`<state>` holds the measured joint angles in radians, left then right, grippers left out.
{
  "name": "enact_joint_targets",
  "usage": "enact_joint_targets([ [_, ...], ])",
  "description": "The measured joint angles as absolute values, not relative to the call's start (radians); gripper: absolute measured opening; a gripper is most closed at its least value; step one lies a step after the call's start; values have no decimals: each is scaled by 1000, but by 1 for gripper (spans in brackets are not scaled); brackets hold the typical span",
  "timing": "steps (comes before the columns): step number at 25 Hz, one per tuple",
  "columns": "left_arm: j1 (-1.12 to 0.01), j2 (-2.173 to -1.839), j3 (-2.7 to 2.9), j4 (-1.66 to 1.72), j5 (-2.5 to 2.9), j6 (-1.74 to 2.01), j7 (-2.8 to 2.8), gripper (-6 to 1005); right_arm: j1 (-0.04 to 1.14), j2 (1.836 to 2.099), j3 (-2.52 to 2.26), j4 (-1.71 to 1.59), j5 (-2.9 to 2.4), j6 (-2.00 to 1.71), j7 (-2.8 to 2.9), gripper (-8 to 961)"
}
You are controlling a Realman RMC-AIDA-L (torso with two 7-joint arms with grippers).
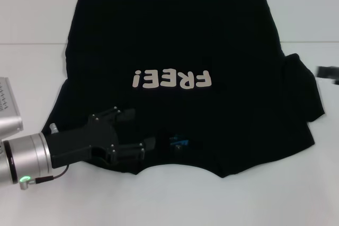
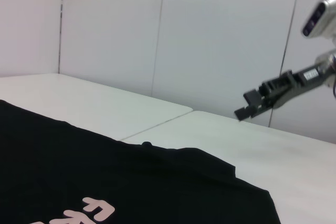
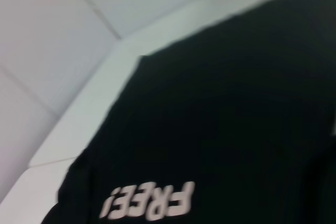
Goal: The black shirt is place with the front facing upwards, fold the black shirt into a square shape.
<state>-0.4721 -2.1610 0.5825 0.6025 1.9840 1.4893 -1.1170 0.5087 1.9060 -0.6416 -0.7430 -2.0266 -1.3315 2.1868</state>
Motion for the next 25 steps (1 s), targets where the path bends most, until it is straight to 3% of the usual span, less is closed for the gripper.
enact_joint_targets([
  [4, -472, -2161, 588, 602, 1984, 1494, -1115, 910, 520, 1851, -641, -843, -2170, -1375, 2446, 856],
  [9, -472, -2161, 602, 595, 1984, 1496, -1105, 909, 592, 1811, -625, -893, -2384, -1423, 2616, 855],
  [25, -473, -2161, 606, 581, 1983, 1487, -1071, 910, 783, 1821, -641, -575, -2572, -1138, 2637, 852],
])
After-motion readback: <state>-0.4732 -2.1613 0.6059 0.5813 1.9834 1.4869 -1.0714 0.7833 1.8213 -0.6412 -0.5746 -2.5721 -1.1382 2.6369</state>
